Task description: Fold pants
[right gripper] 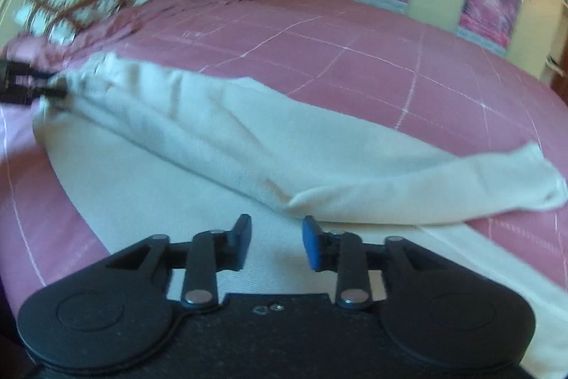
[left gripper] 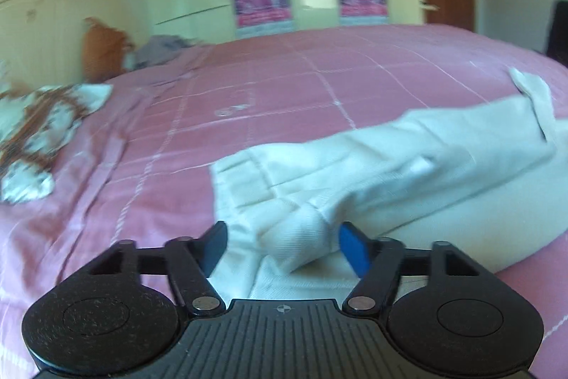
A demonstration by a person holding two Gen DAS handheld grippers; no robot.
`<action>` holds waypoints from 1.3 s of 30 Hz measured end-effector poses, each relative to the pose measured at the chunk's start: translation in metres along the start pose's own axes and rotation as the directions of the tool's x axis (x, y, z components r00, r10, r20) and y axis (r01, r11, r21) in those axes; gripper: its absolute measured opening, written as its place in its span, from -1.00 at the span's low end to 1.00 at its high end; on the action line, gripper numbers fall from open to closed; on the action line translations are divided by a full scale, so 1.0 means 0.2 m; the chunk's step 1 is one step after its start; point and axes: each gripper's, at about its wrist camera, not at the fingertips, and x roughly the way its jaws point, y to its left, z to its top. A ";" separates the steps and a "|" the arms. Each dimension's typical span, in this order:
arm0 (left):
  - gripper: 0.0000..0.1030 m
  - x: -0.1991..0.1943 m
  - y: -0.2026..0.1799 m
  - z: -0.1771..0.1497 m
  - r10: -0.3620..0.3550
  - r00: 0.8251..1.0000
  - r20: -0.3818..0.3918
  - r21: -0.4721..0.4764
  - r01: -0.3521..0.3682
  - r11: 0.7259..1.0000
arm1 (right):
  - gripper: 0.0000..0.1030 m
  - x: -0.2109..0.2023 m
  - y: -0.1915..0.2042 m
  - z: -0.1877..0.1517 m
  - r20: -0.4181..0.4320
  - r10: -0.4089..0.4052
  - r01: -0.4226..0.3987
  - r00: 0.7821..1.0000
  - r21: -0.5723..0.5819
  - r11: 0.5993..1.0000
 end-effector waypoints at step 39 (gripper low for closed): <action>-0.72 0.33 0.22 -0.09 -0.352 0.925 -0.140 -0.651 0.182 0.737 | -0.64 -0.01 -0.13 -0.34 0.014 0.010 -0.017 1.000 0.571 0.821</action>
